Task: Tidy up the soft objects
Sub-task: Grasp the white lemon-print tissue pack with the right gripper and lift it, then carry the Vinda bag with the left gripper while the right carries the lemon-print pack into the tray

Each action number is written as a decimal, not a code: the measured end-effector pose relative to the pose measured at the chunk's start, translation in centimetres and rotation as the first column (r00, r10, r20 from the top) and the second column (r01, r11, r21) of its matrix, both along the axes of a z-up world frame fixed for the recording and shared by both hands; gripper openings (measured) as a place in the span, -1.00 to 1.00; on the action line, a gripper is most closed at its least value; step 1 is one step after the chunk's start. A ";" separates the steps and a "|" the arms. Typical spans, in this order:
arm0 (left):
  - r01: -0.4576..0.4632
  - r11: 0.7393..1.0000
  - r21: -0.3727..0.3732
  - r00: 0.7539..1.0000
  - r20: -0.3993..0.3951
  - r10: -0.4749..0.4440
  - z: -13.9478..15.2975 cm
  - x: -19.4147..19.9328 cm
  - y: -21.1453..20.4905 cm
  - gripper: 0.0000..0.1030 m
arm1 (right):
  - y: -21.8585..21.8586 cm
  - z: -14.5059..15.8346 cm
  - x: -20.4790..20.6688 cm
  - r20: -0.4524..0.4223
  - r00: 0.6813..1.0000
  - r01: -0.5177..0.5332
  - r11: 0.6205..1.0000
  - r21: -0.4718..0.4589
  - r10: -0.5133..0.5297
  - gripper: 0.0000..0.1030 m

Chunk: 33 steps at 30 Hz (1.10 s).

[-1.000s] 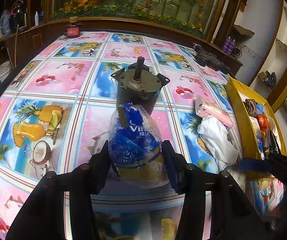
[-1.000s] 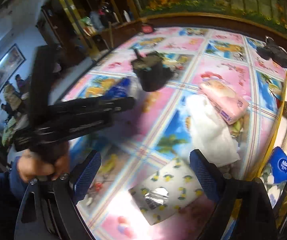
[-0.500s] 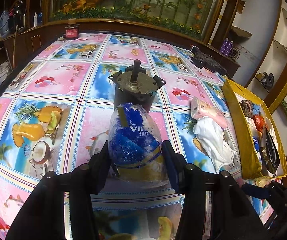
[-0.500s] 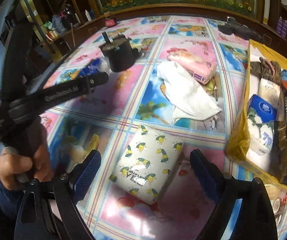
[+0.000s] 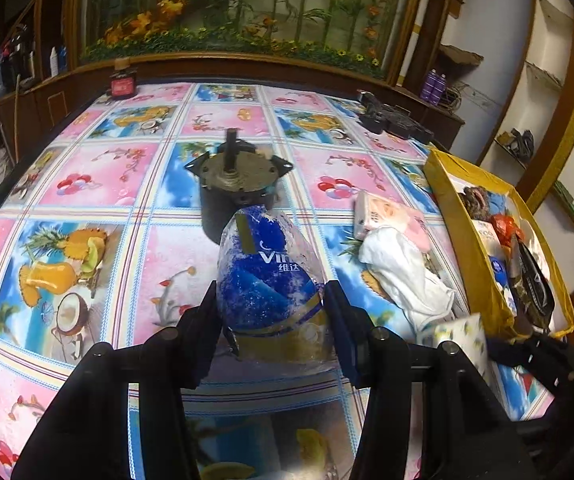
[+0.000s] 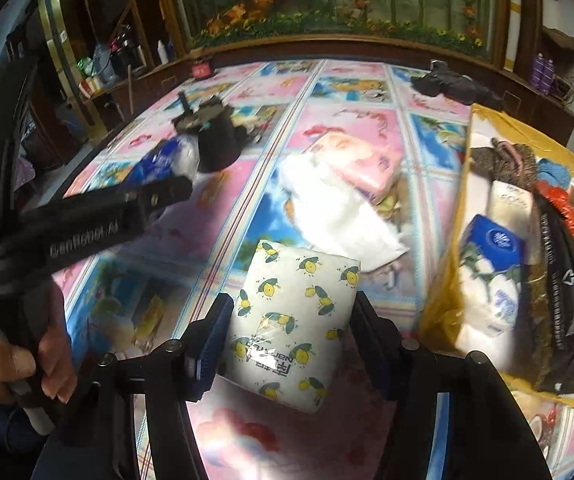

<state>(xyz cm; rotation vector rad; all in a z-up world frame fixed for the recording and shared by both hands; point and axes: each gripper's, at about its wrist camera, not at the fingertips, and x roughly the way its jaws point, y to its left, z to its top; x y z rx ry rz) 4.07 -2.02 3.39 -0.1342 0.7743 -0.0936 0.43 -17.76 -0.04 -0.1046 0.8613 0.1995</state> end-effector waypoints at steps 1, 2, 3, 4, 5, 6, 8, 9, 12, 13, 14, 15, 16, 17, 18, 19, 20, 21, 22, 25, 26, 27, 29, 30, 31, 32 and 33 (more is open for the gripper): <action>0.009 1.000 0.013 1.000 0.008 -0.009 0.1 -0.2 -0.4 -0.07 | -0.4 0.2 0.0 0.007 1.000 0.007 1.000 0.009 -0.007 0.13; 0.018 1.000 0.026 1.000 0.016 -0.019 0.1 -0.3 -0.7 -0.07 | -0.7 0.3 0.1 0.016 1.000 0.013 1.000 0.016 -0.014 0.14; 0.030 0.999 0.042 0.999 0.026 -0.031 0.2 -0.5 -1.2 -0.07 | -1.0 0.3 0.1 0.021 1.000 0.018 1.000 0.022 -0.018 0.13; 0.036 0.998 0.052 0.999 0.033 -0.038 0.3 -0.6 -1.4 -0.07 | -1.3 0.4 0.0 0.028 0.999 0.023 0.999 0.028 -0.024 0.13; 0.042 0.997 0.065 0.998 0.042 -0.045 0.3 -0.7 -1.7 -0.07 | -1.4 0.5 0.0 0.032 0.999 0.026 0.999 0.032 -0.027 0.13; 0.047 0.996 0.080 0.997 0.050 -0.051 0.4 -0.8 -2.0 -0.07 | -1.5 0.5 -0.1 0.035 0.999 0.026 0.999 0.035 -0.028 0.13; 0.051 0.993 0.106 0.997 0.060 -0.057 0.4 -1.0 -2.4 -0.07 | -1.6 0.4 -0.1 0.039 0.999 0.028 0.999 0.043 -0.030 0.13; 0.053 0.992 0.112 0.996 0.063 -0.060 0.4 -1.0 -2.5 -0.07 | -1.7 0.4 -0.2 0.040 0.999 0.027 0.999 0.045 -0.028 0.13; 0.051 0.992 0.117 0.996 0.065 -0.058 0.4 -1.0 -2.5 -0.07 | -1.9 0.5 -0.1 0.043 0.999 0.032 0.998 0.049 -0.034 0.13; 0.048 0.992 0.118 0.996 0.066 -0.057 0.4 -1.0 -2.5 -0.07 | -2.0 0.6 0.0 0.043 0.998 0.032 0.998 0.051 -0.034 0.14; 0.046 0.991 0.122 0.996 0.068 -0.054 0.4 -1.1 -2.5 -0.07 | -2.0 0.6 -0.1 0.045 0.998 0.033 0.998 0.052 -0.035 0.13; 0.044 0.991 0.127 0.996 0.070 -0.053 0.4 -1.1 -2.5 -0.07 | -2.1 0.8 -0.1 0.047 0.998 0.035 0.998 0.052 -0.037 0.14; 0.043 0.991 0.130 0.996 0.072 -0.053 0.4 -1.2 -2.6 -0.07 | -2.1 0.9 -0.2 0.050 0.998 0.037 0.998 0.054 -0.040 0.14; 0.041 0.990 0.136 0.996 0.075 -0.052 0.4 -1.2 -2.6 -0.07 | -2.2 1.0 -0.2 0.052 0.998 0.038 0.998 0.056 -0.041 0.14; 0.041 0.989 0.140 0.996 0.077 -0.052 0.4 -1.3 -2.7 -0.07 | -2.3 1.2 -0.3 0.056 0.998 0.040 0.998 0.058 -0.043 0.13; 0.041 0.989 0.145 0.995 0.079 -0.053 0.3 -1.3 -2.8 -0.07 | -2.4 1.3 -0.4 0.059 0.997 0.041 0.997 0.059 -0.045 0.13; 0.041 0.988 0.151 0.995 0.081 -0.053 0.3 -1.4 -2.9 -0.07 | -2.5 1.4 -0.4 0.062 0.997 0.043 0.997 0.061 -0.047 0.14; 0.041 0.987 0.157 0.995 0.083 -0.054 0.3 -1.4 -3.0 -0.07 | -2.7 1.5 -0.5 0.063 0.997 0.042 0.997 0.064 -0.046 0.14; 0.041 0.986 0.162 0.995 0.084 -0.055 0.2 -1.4 -3.2 -0.07 | -2.8 1.5 -0.5 0.064 0.997 0.044 0.997 0.068 -0.048 0.14; 0.040 0.982 0.182 0.994 0.088 -0.057 0.1 -1.5 -3.5 -0.07 | -3.0 1.8 -0.7 0.071 0.996 0.046 0.996 0.074 -0.051 0.14; 0.040 0.982 0.186 0.994 0.089 -0.058 0.1 -1.5 -3.6 -0.07 | -3.2 1.8 -0.8 0.073 0.996 0.047 0.996 0.076 -0.053 0.14; 0.041 0.981 0.188 0.994 0.089 -0.058 0.1 -1.5 -3.6 -0.07 | -3.3 1.9 -0.8 0.074 0.996 0.049 0.996 0.079 -0.055 0.14; 0.040 0.980 0.194 0.994 0.091 -0.059 0.0 -1.5 -3.7 -0.07 | -3.6 2.0 -0.9 0.075 0.995 0.052 0.995 0.086 -0.059 0.14; 0.041 0.979 0.198 0.994 0.091 -0.060 0.0 -1.5 -3.7 -0.07 | -3.7 2.0 -1.0 0.076 0.995 0.054 0.995 0.089 -0.061 0.14; 0.045 0.979 0.198 0.994 0.090 -0.063 0.0 -1.5 -3.8 -0.07 | -3.9 2.0 -1.0 0.079 0.995 0.059 0.994 0.093 -0.066 0.14; 0.048 0.980 0.195 0.994 0.088 -0.067 0.0 -1.5 -3.9 -0.07 | -4.1 2.1 -1.0 0.082 0.994 0.062 0.993 0.099 -0.070 0.14; 0.050 0.980 0.191 0.994 0.088 -0.068 0.0 -1.5 -3.8 -0.07 | -4.3 2.3 -1.1 0.086 0.994 0.065 0.992 0.104 -0.074 0.14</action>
